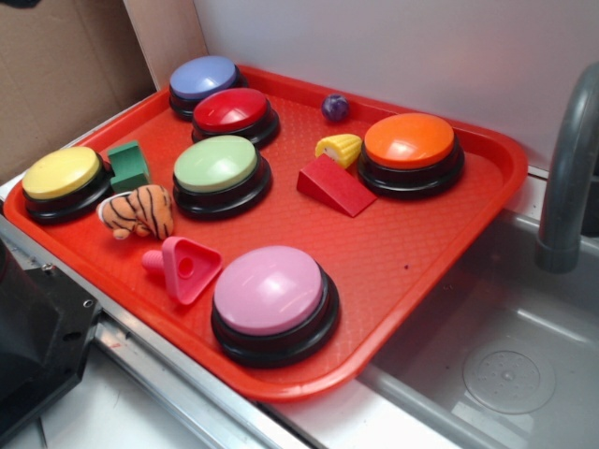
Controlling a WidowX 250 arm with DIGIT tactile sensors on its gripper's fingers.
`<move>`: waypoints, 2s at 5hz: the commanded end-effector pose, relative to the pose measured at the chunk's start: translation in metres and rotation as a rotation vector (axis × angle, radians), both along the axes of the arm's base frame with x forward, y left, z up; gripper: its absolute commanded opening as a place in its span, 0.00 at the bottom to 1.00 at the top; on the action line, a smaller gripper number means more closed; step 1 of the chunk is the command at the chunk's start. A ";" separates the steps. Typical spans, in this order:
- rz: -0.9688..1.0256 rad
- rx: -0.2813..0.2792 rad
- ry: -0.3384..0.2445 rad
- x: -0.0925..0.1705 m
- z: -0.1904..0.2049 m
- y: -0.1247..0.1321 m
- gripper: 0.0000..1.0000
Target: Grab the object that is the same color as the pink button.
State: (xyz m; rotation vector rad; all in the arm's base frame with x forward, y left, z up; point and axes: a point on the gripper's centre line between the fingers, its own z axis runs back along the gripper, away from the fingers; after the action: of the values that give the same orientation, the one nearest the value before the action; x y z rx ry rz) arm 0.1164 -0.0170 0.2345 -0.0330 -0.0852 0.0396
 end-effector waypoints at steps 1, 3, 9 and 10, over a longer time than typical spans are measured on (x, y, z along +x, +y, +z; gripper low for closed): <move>0.000 0.000 0.000 0.000 0.000 0.000 1.00; -0.304 0.067 -0.085 0.018 -0.026 -0.007 1.00; -1.162 -0.014 -0.165 0.044 -0.165 -0.017 1.00; -1.257 -0.019 -0.245 0.042 -0.177 -0.020 1.00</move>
State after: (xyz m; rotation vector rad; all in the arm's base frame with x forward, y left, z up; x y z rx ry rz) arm 0.1552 -0.0362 0.0543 -0.1220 -0.2785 -1.2231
